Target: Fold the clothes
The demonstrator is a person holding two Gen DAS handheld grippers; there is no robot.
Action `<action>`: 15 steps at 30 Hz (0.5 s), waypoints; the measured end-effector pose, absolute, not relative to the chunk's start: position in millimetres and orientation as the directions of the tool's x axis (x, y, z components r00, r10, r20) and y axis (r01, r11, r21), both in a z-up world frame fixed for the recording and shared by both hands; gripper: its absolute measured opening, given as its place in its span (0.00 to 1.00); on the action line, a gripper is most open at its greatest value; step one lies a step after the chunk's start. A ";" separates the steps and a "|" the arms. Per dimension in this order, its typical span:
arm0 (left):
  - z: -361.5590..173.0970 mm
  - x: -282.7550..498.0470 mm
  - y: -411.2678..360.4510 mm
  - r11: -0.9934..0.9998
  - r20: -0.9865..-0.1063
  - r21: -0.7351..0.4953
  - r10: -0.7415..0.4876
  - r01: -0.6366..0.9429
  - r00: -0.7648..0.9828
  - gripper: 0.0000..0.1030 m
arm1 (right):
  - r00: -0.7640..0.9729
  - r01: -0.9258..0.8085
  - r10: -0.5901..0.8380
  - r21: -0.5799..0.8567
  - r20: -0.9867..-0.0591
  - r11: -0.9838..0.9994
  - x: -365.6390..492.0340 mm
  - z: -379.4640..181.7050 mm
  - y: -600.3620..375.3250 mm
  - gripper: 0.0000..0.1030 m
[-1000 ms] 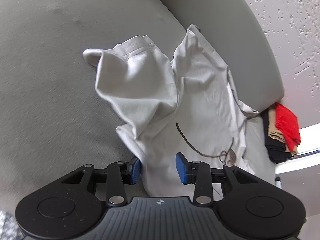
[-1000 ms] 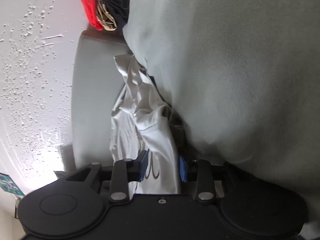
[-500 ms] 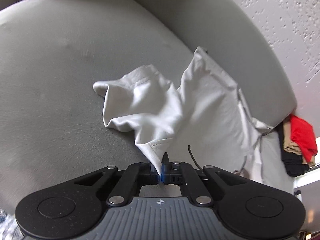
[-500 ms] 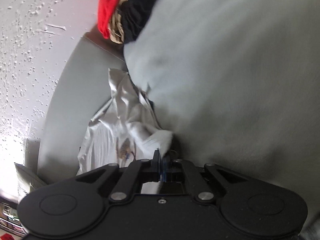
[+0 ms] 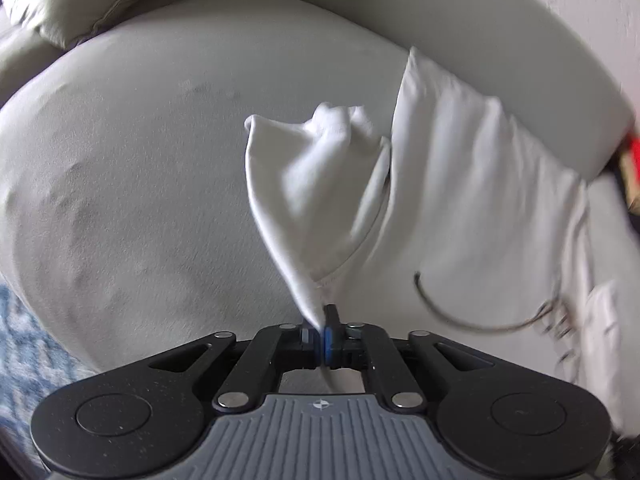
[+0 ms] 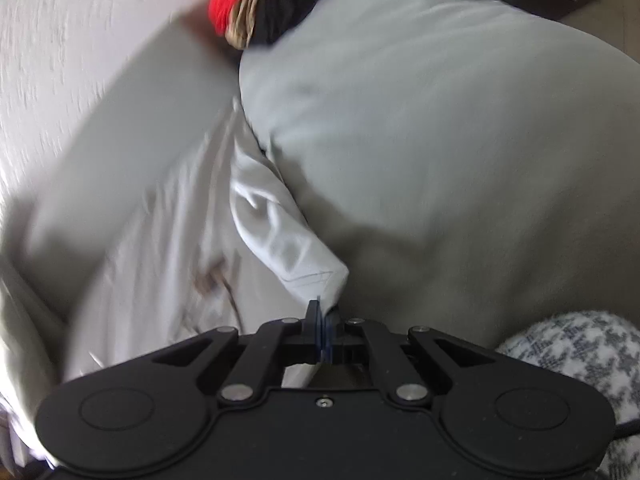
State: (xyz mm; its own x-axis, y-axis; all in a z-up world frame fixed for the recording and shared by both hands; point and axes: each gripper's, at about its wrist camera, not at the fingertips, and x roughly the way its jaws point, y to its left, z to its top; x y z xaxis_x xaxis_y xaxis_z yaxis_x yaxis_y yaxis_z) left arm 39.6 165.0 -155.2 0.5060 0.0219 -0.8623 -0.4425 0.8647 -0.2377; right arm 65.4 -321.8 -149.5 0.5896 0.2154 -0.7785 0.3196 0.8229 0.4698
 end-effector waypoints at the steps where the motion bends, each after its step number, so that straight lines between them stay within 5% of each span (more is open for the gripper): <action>1: -155.8 38.3 162.1 0.875 -0.868 -0.208 0.040 -0.436 0.495 0.12 | 0.584 0.308 0.212 0.456 -0.784 0.835 64.6 -148.3 -319.5 0.03; 4: -156.9 33.8 153.7 0.902 -0.881 -0.121 0.095 -0.414 0.463 0.18 | 0.573 0.290 0.224 0.450 -0.789 0.845 56.9 -135.0 -320.7 0.12; 6: -143.3 22.6 151.2 0.918 -0.868 -0.073 0.134 -0.391 0.477 0.20 | 0.567 0.272 0.230 0.443 -0.791 0.854 47.5 -122.3 -322.3 0.30; 9: -129.1 5.4 140.0 0.943 -0.845 -0.057 0.130 -0.329 0.519 0.25 | 0.574 0.215 0.253 0.442 -0.779 0.871 26.7 -104.3 -319.6 0.35; 13: -118.9 -10.5 120.7 0.971 -0.817 -0.086 0.060 -0.224 0.574 0.30 | 0.572 0.098 0.349 0.484 -0.742 0.869 19.2 -98.0 -303.5 0.32; 15: -123.3 -5.2 107.1 0.979 -0.817 -0.099 0.021 -0.177 0.576 0.31 | 0.544 0.017 0.401 0.488 -0.737 0.873 26.1 -103.9 -284.4 0.14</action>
State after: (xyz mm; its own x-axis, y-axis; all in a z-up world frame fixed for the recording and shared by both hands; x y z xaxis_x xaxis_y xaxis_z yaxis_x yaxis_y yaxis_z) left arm -5.2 107.1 -123.3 0.5756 0.0208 -0.8175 -0.1767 0.9792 -0.0994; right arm 26.1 -284.4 -103.9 0.5442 0.4011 -0.7368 0.0175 0.8727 0.4880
